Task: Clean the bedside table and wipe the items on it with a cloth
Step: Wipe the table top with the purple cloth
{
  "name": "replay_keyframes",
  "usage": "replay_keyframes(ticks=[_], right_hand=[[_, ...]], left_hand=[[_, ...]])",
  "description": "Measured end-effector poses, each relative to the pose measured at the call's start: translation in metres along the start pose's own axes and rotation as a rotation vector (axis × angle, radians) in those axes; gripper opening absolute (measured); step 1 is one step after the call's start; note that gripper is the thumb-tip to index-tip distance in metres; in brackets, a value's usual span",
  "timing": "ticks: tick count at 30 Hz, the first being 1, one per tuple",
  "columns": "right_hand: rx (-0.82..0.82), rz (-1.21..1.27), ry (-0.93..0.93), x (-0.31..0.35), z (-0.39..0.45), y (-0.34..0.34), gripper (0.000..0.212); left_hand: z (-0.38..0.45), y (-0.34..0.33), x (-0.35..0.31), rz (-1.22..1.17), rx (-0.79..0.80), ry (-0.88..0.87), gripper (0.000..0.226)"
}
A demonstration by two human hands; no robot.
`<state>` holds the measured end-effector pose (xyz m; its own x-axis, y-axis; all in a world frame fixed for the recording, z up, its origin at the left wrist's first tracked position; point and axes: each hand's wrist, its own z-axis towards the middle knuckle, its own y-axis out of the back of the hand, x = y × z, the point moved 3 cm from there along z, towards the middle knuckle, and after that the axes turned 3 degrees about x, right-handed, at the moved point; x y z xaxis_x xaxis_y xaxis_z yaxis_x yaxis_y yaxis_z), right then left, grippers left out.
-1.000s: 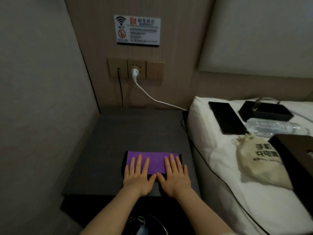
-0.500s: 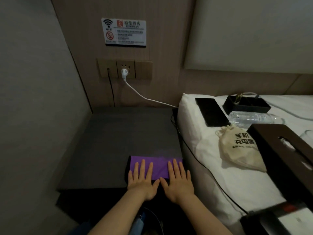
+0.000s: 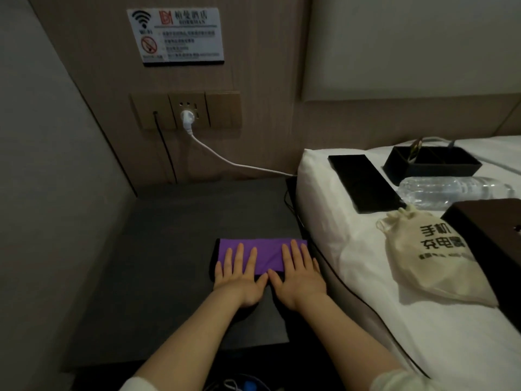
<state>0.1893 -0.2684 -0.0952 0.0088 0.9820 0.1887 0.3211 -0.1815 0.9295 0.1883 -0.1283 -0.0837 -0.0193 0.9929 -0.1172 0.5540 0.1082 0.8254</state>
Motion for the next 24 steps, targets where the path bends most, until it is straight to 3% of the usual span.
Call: replay_keyframes(ticks=[24], right_hand=[[-0.033,0.09,0.004,0.005,0.229,0.073,0.078]], left_hand=[[0.193,0.126,-0.006,-0.09,-0.157,0.035,0.064]])
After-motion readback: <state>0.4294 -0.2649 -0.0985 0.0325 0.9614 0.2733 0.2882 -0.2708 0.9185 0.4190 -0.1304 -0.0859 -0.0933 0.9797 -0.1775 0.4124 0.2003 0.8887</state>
